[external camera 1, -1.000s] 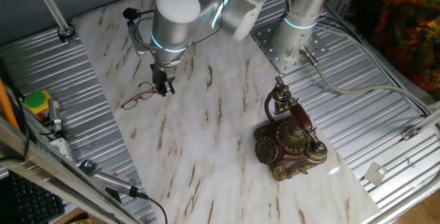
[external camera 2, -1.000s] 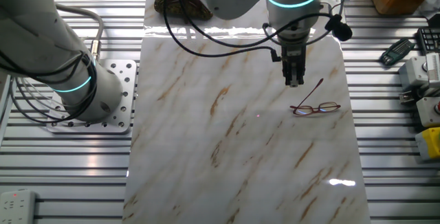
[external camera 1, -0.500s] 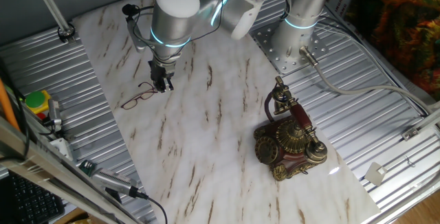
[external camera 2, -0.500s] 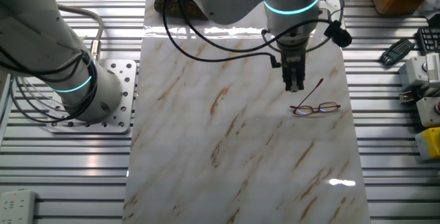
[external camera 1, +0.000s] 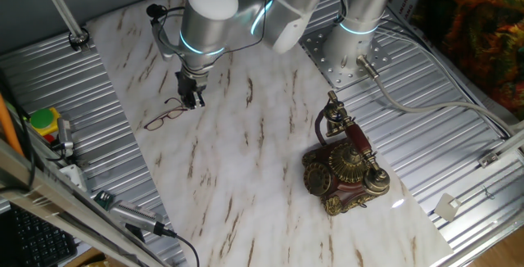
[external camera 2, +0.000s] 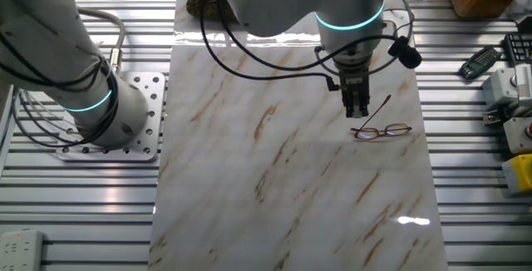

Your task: Unfold the leg of the glasses (with one hand)

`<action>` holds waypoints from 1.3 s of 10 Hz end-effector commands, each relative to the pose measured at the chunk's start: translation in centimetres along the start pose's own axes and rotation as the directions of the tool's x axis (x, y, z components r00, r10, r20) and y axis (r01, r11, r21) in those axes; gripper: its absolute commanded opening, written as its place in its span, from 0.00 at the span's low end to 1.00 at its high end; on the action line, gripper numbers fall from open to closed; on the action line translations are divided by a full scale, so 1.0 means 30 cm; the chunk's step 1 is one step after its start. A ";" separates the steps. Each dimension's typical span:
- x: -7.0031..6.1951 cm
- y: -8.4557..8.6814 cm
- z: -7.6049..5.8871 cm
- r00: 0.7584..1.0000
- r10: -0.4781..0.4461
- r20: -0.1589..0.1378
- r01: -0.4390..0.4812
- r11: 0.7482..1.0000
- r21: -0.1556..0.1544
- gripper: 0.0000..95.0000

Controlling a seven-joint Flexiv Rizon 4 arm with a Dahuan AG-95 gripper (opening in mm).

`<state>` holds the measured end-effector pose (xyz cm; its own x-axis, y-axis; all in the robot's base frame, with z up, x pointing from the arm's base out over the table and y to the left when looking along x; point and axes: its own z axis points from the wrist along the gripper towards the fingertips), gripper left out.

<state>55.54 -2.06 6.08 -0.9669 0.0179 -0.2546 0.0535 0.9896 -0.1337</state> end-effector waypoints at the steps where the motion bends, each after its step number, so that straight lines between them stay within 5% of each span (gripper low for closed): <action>1: -0.007 0.002 0.008 1.000 0.002 0.000 -0.002 1.000 -0.001 0.00; 13: -0.034 0.004 0.033 1.000 0.012 0.006 -0.012 1.000 -0.009 0.00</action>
<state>56.80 -2.15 5.28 -0.9638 0.0296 -0.2651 0.0645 0.9902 -0.1241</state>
